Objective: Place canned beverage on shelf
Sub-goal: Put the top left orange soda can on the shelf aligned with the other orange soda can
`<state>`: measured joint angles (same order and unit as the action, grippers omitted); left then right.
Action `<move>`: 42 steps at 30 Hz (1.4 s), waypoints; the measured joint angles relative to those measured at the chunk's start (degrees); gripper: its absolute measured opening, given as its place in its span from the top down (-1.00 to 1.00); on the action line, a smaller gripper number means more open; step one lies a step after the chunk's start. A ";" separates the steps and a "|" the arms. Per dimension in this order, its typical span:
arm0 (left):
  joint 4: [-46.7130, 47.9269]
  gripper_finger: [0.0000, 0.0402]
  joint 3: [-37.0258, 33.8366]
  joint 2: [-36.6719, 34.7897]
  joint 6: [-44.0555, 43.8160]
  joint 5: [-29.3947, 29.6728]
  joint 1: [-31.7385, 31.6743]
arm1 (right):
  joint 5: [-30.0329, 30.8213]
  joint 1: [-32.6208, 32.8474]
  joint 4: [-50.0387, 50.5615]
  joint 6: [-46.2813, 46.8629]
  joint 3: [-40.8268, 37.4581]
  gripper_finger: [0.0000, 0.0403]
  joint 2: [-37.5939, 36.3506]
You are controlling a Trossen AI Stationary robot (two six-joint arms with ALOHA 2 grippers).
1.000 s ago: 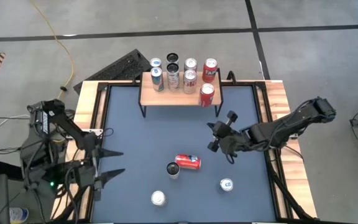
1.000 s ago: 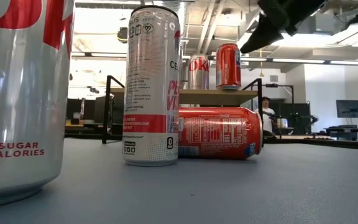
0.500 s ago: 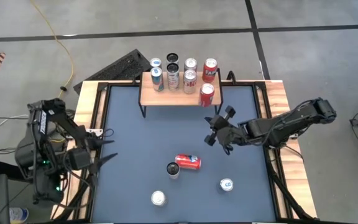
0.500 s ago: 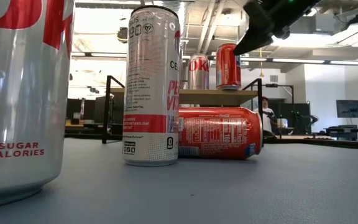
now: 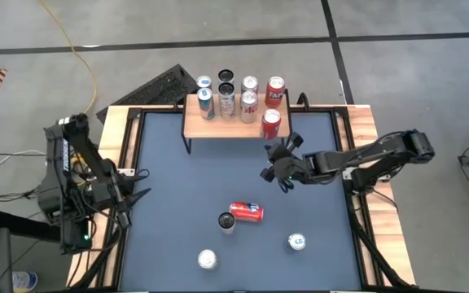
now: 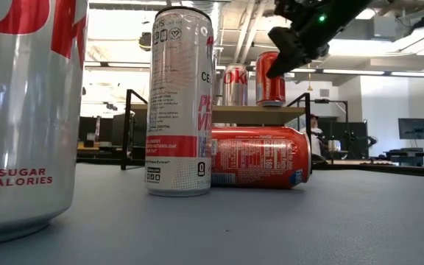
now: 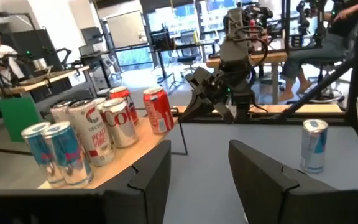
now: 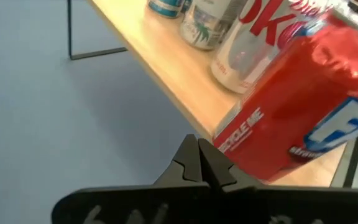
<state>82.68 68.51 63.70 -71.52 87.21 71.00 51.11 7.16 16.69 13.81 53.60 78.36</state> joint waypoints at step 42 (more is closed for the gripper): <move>-1.77 0.24 -5.07 -0.83 -3.33 0.43 0.02 | -3.41 -2.83 17.18 -34.94 18.66 0.59 -12.72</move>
<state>80.91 63.44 62.87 -74.85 87.64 71.02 47.70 4.33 33.87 -21.13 72.26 65.64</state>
